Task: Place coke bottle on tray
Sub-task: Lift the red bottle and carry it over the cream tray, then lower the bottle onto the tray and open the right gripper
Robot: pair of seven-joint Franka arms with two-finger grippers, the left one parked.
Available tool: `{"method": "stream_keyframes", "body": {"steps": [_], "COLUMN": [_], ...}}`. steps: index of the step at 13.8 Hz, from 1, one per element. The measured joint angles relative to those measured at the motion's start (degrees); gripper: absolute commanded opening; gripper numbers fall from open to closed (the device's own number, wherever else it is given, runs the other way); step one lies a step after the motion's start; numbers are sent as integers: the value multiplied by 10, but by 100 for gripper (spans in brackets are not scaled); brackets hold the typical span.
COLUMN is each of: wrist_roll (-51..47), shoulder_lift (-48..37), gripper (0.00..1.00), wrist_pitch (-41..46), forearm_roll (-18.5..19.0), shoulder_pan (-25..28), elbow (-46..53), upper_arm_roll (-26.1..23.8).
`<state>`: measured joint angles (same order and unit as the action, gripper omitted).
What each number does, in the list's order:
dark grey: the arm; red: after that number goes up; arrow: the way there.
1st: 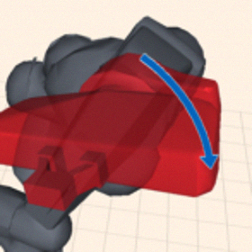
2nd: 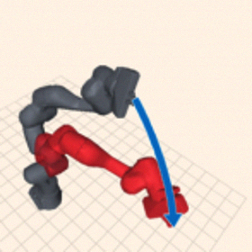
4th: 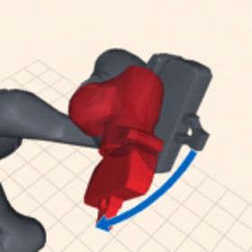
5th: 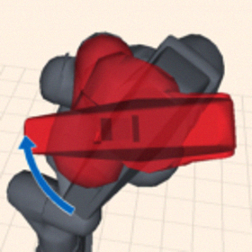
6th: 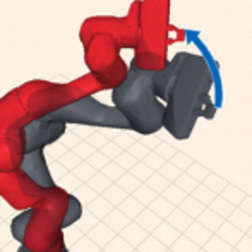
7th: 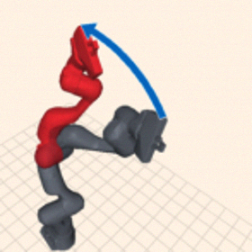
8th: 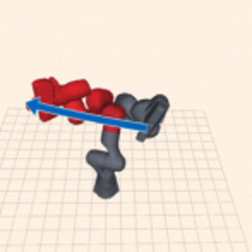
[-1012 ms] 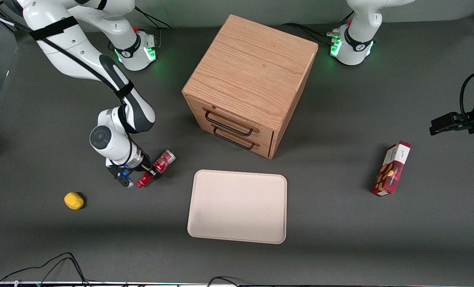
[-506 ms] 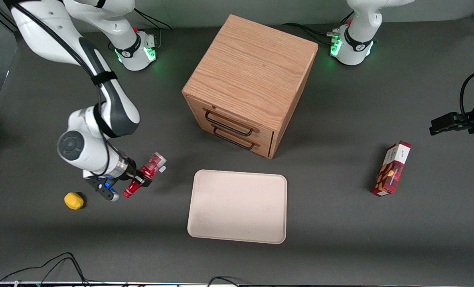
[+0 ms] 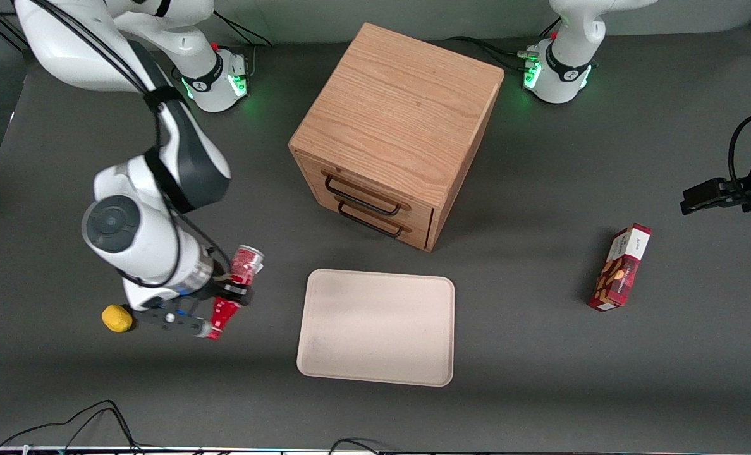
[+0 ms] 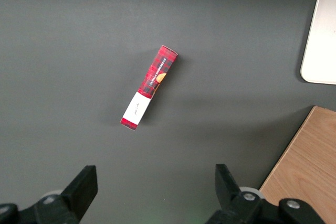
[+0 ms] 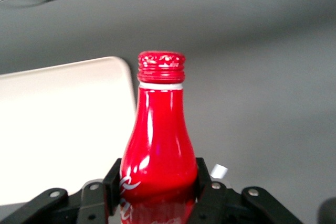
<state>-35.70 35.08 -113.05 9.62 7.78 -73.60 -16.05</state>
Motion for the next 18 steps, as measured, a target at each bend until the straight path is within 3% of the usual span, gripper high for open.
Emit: {"method": "stream_keyframes", "body": {"steps": [3,8,10,12,15,16,17,18], "wrist_roll": [61,70,69,64,57,54,53,52], "shoulder_lift": [95,194,222,245,269,272,274,277], "gripper": [0,0,6,22,62,65,87,100], "wrist_pitch": [-30,-132,-155,-176,-189,-194,-199,-206], "forearm_roll": [2,2,2,2,2,2,2,2], "shoulder_pan": [24,41,49,54,57,57,58,59], "elbow": [100,126,130,131,132,132,132,132], "upper_arm_roll": [-6,-9,-9,-10,-10,-10,-10,-9]}}
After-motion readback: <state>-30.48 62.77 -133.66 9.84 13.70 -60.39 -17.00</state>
